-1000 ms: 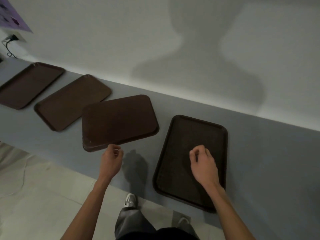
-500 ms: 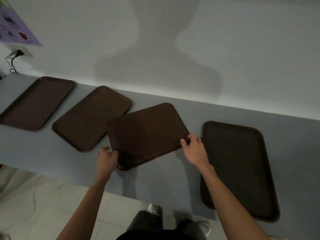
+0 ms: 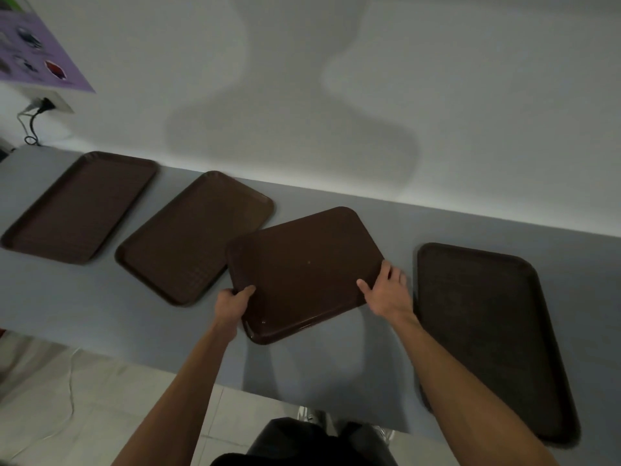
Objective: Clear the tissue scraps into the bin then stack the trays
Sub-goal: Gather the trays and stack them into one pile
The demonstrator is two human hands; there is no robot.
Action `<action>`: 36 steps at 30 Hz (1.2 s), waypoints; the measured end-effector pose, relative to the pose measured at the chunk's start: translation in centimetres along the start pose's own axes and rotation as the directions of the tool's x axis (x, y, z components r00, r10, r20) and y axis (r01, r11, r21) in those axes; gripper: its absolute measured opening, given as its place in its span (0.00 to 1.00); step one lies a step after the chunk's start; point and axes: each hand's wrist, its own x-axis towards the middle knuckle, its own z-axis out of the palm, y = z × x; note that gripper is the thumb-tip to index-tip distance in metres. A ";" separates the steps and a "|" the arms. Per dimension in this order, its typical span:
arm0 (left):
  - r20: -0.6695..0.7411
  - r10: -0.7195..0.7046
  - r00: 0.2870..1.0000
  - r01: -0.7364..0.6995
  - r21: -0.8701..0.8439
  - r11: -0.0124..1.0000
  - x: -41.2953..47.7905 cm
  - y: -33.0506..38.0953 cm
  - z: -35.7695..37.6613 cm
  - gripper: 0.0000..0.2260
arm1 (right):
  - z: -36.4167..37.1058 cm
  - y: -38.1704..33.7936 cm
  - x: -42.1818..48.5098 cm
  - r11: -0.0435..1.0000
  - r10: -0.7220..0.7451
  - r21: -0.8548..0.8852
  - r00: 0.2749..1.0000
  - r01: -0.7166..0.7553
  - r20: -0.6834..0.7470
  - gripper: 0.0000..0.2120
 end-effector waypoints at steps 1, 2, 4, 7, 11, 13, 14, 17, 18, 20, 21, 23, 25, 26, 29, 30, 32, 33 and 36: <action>0.036 -0.014 0.999 0.016 -0.060 0.998 0.0 -0.1 -0.1 0.16 | 0.7 -0.2 -0.3 1.000 0.003 -0.005 1.000 -0.003 -0.016 0.43; 0.060 -0.021 0.998 0.028 -0.122 0.992 -0.2 -0.2 -0.3 0.16 | 1.5 -0.3 -0.6 1.000 0.013 0.000 0.999 -0.013 -0.031 0.42; 0.077 -0.016 0.997 0.034 -0.240 0.970 -0.8 -0.5 -0.5 0.16 | 2.4 -0.2 -1.3 0.999 0.036 0.030 0.998 -0.034 -0.051 0.40; 0.041 0.079 0.996 -0.059 -0.356 0.932 -2.6 -0.2 -0.6 0.15 | 2.7 -0.2 -2.4 0.996 0.041 0.084 0.999 -0.038 -0.036 0.39; 0.000 0.248 0.969 -0.225 -0.418 0.880 -5.7 3.0 -0.8 0.10 | 1.7 -0.1 -2.6 0.976 0.068 0.205 0.996 -0.077 0.050 0.38; 0.028 0.344 0.939 -0.301 -0.421 0.856 -7.5 5.3 -1.2 0.11 | 0.3 0.2 -2.2 0.948 0.063 0.305 0.992 -0.093 0.105 0.38; 0.040 0.398 0.916 -0.350 -0.404 0.845 -8.3 6.4 -1.5 0.12 | -0.6 0.3 -2.1 0.926 0.063 0.361 0.989 -0.107 0.132 0.37; 0.079 0.582 0.809 -0.539 -0.294 0.789 -11.2 9.5 -2.0 0.11 | -3.7 0.0 -2.9 0.840 0.062 0.523 0.983 -0.144 0.171 0.33; 0.103 0.638 0.763 -0.602 -0.245 0.760 -12.0 10.3 -2.1 0.10 | -4.7 -0.3 -3.5 0.792 0.064 0.589 0.982 -0.158 0.178 0.33; 0.176 0.713 0.678 -0.693 -0.169 0.701 -13.5 11.4 -2.1 0.10 | -6.5 -1.2 -4.9 0.656 0.078 0.727 0.976 -0.204 0.204 0.36; 0.212 0.732 0.647 -0.721 -0.141 0.678 -14.2 11.8 -1.9 0.10 | -7.5 -1.7 -5.8 0.566 0.080 0.792 0.971 -0.231 0.226 0.35; 0.291 0.755 0.588 -0.766 -0.100 0.635 -15.6 12.0 -1.4 0.13 | -9.6 -2.9 -7.3 0.364 0.065 0.896 0.966 -0.256 0.250 0.33; 0.351 0.796 0.492 -0.845 -0.025 0.534 -16.4 11.9 -0.4 0.16 | -12.2 -4.2 -9.1 0.137 0.037 0.960 0.969 -0.246 0.243 0.35; 0.372 0.825 0.427 -0.892 0.023 0.451 -16.8 11.8 0.2 0.17 | -13.4 -4.6 -9.9 0.034 0.021 0.972 0.973 -0.232 0.231 0.35; 0.462 0.871 0.166 -0.986 0.069 0.152 -17.9 11.4 2.1 0.12 | -16.5 -5.0 -11.7 -0.139 -0.034 0.974 0.983 -0.181 0.178 0.39; 0.505 0.862 0.049 -0.998 0.057 0.024 -17.9 11.0 2.6 0.10 | -17.2 -4.8 -12.1 -0.153 -0.036 0.974 0.986 -0.168 0.164 0.42; 0.568 0.815 -0.116 -0.977 0.082 -0.197 -17.4 9.8 3.8 0.12 | -18.1 -4.1 -12.7 -0.138 -0.015 0.980 0.990 -0.144 0.143 0.38; 0.586 0.795 -0.155 -0.955 0.116 -0.272 -17.1 9.2 4.3 0.13 | -18.2 -3.7 -12.9 -0.115 0.006 0.983 0.990 -0.141 0.143 0.32; 0.631 0.756 -0.174 -0.907 0.197 -0.373 -16.7 8.1 4.9 0.18 | -18.6 -2.3 -13.1 -0.046 0.079 0.986 0.983 -0.161 0.165 0.14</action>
